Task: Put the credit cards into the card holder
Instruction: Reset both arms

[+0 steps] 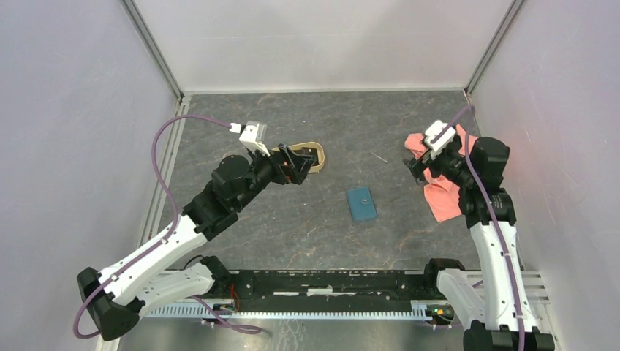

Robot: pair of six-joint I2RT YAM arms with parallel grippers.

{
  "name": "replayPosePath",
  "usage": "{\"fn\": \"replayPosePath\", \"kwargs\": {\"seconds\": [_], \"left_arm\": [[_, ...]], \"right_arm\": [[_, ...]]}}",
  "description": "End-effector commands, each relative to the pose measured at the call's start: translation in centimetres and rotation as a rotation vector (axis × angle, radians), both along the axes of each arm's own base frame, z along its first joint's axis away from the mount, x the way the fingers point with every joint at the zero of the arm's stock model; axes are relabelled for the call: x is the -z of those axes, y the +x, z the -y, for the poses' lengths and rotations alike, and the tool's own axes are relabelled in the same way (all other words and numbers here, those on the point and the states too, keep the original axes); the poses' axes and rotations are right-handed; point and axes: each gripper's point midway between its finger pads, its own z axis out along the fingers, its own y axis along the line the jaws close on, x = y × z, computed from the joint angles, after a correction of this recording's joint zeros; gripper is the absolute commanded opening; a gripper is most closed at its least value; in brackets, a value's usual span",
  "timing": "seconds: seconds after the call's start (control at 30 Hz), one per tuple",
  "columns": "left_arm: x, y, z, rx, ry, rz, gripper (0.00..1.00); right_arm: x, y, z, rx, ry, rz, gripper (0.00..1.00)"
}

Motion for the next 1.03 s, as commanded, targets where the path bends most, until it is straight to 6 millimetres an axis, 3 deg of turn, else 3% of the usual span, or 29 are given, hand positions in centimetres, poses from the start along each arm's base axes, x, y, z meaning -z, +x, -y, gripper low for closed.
{"fn": "replayPosePath", "kwargs": {"seconds": [0.0, 0.13, 0.3, 1.0], "left_arm": [[-0.6, -1.7, -0.4, 0.069, 0.066, 0.005, 1.00], [-1.8, -2.3, -0.8, 0.077, 0.043, 0.020, 1.00], [-2.7, -2.9, -1.3, 0.082, 0.030, 0.031, 1.00], [-2.6, -3.7, -2.1, 0.082, 0.014, 0.035, 1.00]], "right_arm": [[-5.0, 0.3, 0.8, 0.184, 0.248, -0.012, 0.98], [-6.6, -0.8, -0.4, 0.092, 0.234, 0.008, 0.98], [-6.2, -1.2, -1.2, 0.063, 0.280, -0.014, 0.98], [-6.2, -1.6, -1.8, 0.023, 0.290, -0.022, 0.98]]}}
